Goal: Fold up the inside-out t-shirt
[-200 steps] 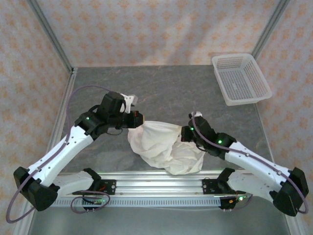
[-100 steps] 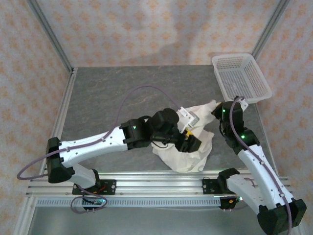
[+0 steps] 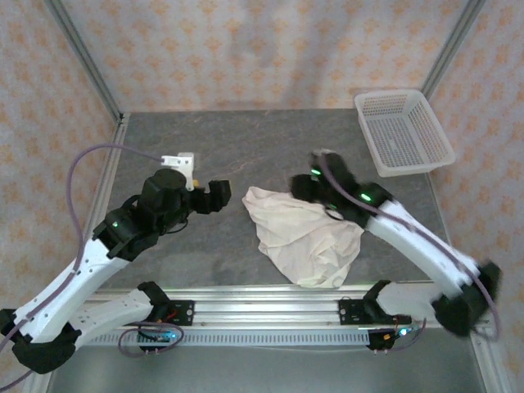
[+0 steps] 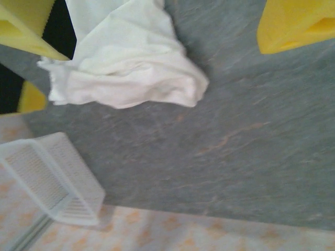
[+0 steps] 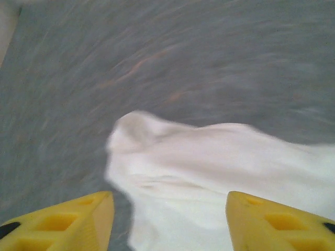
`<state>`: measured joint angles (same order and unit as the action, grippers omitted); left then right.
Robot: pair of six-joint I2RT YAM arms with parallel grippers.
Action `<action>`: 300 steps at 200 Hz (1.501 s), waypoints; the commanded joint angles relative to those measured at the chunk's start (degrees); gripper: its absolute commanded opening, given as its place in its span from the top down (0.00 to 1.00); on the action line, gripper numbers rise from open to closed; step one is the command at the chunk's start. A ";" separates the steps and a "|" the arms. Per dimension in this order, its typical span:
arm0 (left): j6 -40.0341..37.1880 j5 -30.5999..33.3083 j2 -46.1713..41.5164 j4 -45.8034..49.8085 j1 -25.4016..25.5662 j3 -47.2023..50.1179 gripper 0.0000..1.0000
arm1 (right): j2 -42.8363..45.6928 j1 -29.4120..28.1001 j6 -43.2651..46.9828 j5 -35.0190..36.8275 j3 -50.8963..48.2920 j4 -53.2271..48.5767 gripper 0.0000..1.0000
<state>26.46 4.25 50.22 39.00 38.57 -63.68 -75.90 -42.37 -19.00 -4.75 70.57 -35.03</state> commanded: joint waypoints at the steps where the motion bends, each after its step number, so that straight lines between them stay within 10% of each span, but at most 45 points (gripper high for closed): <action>1: -1.25 5.88 -3.03 10.16 -0.31 -0.66 0.10 | -17.52 -3.68 10.78 -5.36 10.62 -4.24 0.35; 60: 1.24 5.79 -7.49 12.25 -0.29 1.35 0.09 | -45.89 -5.40 15.94 -0.10 31.87 -13.87 0.26; 74: 1.41 5.66 -7.24 12.40 -0.33 1.43 0.09 | -47.11 -5.44 16.66 0.50 33.56 -15.49 0.49; 89: 1.65 5.70 -7.28 12.07 -0.33 0.94 0.09 | -43.59 -5.44 19.16 -2.28 34.53 -13.96 1.00; 175: 2.01 10.56 -8.35 10.34 -0.42 -6.43 0.09 | -29.17 0.09 22.52 -18.91 69.57 -9.54 1.00; 256: -0.41 4.81 -3.30 9.88 -0.42 -1.12 0.09 | 4.66 0.18 -1.04 -5.61 -18.20 21.85 0.94; 300: 0.03 1.84 6.10 9.61 -0.38 1.23 0.10 | 9.13 0.45 -7.02 -1.90 -27.10 12.02 0.61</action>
<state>26.59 7.99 52.14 49.06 38.57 -63.88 -73.34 -42.15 -20.38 -11.46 41.32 -23.35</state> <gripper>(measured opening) 0.904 0.351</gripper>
